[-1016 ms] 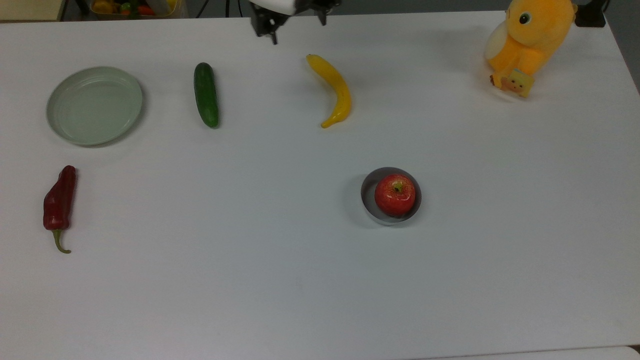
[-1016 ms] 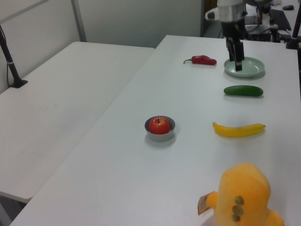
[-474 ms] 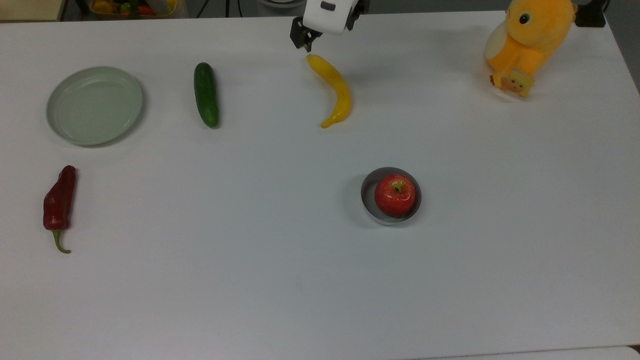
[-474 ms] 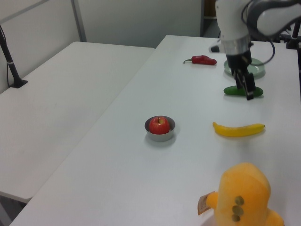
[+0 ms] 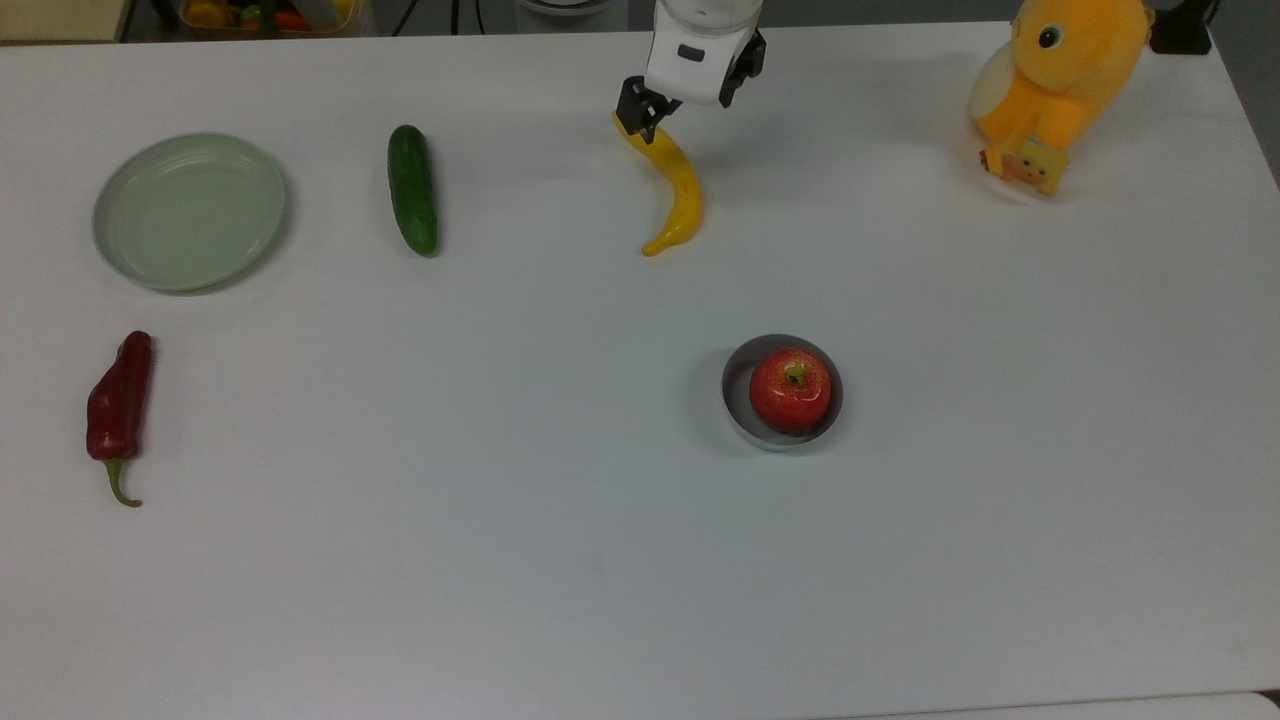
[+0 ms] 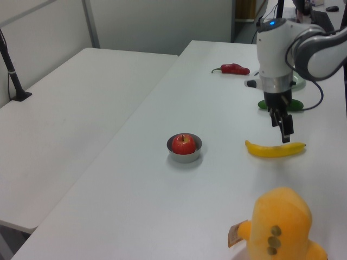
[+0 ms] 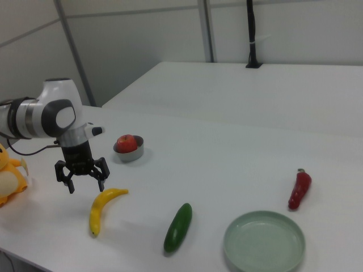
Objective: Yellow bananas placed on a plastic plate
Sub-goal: 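Lower the gripper over the banana's stem end, then close the gripper on the banana's stem end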
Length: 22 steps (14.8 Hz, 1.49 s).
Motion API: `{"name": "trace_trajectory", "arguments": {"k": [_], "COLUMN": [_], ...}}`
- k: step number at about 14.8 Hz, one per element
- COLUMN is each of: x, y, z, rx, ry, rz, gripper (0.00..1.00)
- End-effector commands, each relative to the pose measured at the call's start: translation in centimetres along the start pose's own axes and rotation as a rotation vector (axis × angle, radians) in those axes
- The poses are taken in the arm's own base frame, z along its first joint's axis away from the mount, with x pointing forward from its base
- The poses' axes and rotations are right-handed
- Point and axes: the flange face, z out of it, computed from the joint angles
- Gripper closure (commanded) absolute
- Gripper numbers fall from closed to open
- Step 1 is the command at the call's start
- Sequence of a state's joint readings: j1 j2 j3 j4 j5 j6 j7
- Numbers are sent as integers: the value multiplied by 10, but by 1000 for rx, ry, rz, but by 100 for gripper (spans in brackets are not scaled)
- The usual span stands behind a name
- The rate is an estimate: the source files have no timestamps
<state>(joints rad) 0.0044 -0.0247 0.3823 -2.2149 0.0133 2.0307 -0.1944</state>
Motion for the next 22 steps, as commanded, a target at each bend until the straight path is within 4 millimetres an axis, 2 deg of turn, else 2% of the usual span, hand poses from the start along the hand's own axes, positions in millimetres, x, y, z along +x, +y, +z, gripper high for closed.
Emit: {"name": "trace_trajectory", "arguments": {"k": [1,3,11,13,17,20,21,22], "x": [-1,-2,6,8,10,9,10,9], "y": [-1,-6,-4,-3,-3,-3,-4,-4], "z": [18,28,63,69,76,76,76,77], "rx": [-29,-43,-77,-80,-72,-72,-72,-71], "ry": [41,52,49,42,34,34,34,31], "rz": [14,-5,-11,-20,-16,14,17,25], "gripper": [0,0,0,4,20,44,54,69]}}
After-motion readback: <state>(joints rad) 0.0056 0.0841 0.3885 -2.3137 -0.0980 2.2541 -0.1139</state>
